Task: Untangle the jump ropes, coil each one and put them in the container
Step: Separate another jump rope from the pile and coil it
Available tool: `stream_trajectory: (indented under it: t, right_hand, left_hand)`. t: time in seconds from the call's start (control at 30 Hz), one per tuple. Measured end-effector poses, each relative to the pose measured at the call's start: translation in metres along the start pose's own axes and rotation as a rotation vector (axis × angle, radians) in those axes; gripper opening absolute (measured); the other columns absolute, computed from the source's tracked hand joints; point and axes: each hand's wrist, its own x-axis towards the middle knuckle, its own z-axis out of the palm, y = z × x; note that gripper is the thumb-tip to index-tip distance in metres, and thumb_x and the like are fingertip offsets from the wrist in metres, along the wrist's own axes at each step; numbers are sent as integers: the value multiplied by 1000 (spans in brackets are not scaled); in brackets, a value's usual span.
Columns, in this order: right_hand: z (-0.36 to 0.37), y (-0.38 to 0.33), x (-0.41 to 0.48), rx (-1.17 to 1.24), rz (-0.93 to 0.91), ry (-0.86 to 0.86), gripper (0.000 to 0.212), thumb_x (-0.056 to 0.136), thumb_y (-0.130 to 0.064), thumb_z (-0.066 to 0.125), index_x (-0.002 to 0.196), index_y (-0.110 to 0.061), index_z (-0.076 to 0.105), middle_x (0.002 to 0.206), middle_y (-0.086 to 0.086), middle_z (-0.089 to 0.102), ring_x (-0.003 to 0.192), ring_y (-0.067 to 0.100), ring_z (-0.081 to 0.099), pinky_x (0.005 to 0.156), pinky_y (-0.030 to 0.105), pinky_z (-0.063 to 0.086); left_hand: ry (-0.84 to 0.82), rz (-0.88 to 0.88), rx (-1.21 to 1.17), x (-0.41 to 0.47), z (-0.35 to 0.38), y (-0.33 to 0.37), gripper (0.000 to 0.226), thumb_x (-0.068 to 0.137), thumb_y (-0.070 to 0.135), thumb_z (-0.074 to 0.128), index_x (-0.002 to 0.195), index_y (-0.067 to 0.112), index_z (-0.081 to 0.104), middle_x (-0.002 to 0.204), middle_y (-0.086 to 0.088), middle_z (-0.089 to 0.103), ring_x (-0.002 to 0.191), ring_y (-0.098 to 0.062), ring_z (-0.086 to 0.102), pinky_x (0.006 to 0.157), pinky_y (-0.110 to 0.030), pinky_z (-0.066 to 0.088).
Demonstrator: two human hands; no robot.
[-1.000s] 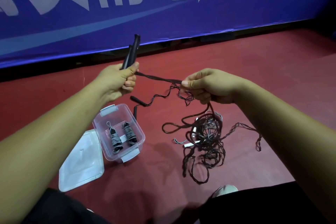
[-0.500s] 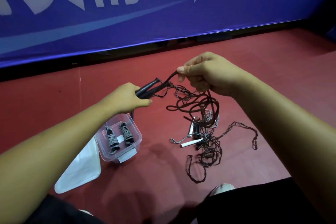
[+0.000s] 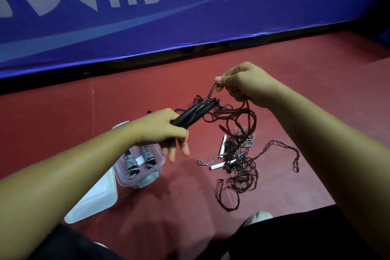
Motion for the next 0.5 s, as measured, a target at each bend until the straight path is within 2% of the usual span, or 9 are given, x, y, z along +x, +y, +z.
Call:
stream_trajectory:
  t: [0.03, 0.1, 0.17, 0.23, 0.3, 0.37, 0.43, 0.5]
  right_hand:
    - [0, 0, 1, 6, -6, 0, 28, 97, -19, 63, 84, 6, 68, 52, -2, 34, 50, 14, 28, 49, 27, 23]
    - [2, -3, 2, 10, -38, -21, 26, 96, -18, 64, 82, 4, 68, 52, -1, 33, 48, 14, 27, 48, 26, 22]
    - [5, -8, 1, -49, -78, -48, 25, 94, -19, 67, 80, 1, 70, 53, 2, 34, 48, 15, 28, 46, 24, 24]
    - [9, -10, 1, -131, -87, -54, 25, 93, -22, 69, 79, -1, 72, 54, 4, 35, 48, 16, 29, 46, 24, 26]
    - [11, -4, 3, -141, -73, -47, 26, 93, -22, 69, 79, 0, 72, 54, 5, 35, 48, 16, 28, 46, 24, 26]
    - [9, 11, 8, -119, -26, -53, 27, 95, -16, 66, 80, 6, 68, 53, 5, 34, 45, 15, 28, 44, 23, 25]
    - [9, 24, 11, -57, 62, -118, 22, 98, -3, 55, 80, 7, 63, 51, 4, 37, 43, 14, 29, 43, 22, 23]
    - [11, 30, 10, -28, 112, -199, 20, 99, 2, 49, 85, 8, 62, 50, 4, 39, 44, 14, 29, 43, 23, 21]
  left_hand:
    - [19, -2, 58, 0, 2, 1, 25, 88, 0, 54, 64, 4, 56, 66, -17, 68, 39, -24, 54, 42, -22, 39]
    - [20, -67, 165, 0, 6, 5, 41, 90, 22, 65, 53, 10, 51, 48, -11, 54, 34, -20, 39, 43, -23, 32]
    - [-26, -149, 294, -1, 11, 11, 55, 82, 49, 73, 49, 14, 47, 45, -6, 50, 35, -21, 39, 46, -24, 35]
    - [-62, -164, 375, -2, 18, 16, 57, 80, 57, 72, 48, 16, 47, 44, -5, 51, 37, -22, 42, 48, -23, 39]
    - [-88, -103, 350, -4, 21, 20, 52, 91, 41, 65, 48, 16, 51, 43, -5, 53, 35, -20, 44, 47, -23, 39]
    - [-116, -19, 188, -8, 19, 23, 43, 98, 20, 56, 57, 8, 58, 49, -8, 60, 37, -18, 52, 45, -22, 42]
    - [-138, 22, -32, -11, 12, 23, 33, 100, 6, 48, 69, 0, 59, 74, -16, 72, 57, -23, 69, 52, -23, 52]
    - [-174, 23, -176, -13, 5, 20, 28, 100, 0, 44, 76, -2, 59, 100, -22, 73, 87, -30, 74, 67, -25, 58]
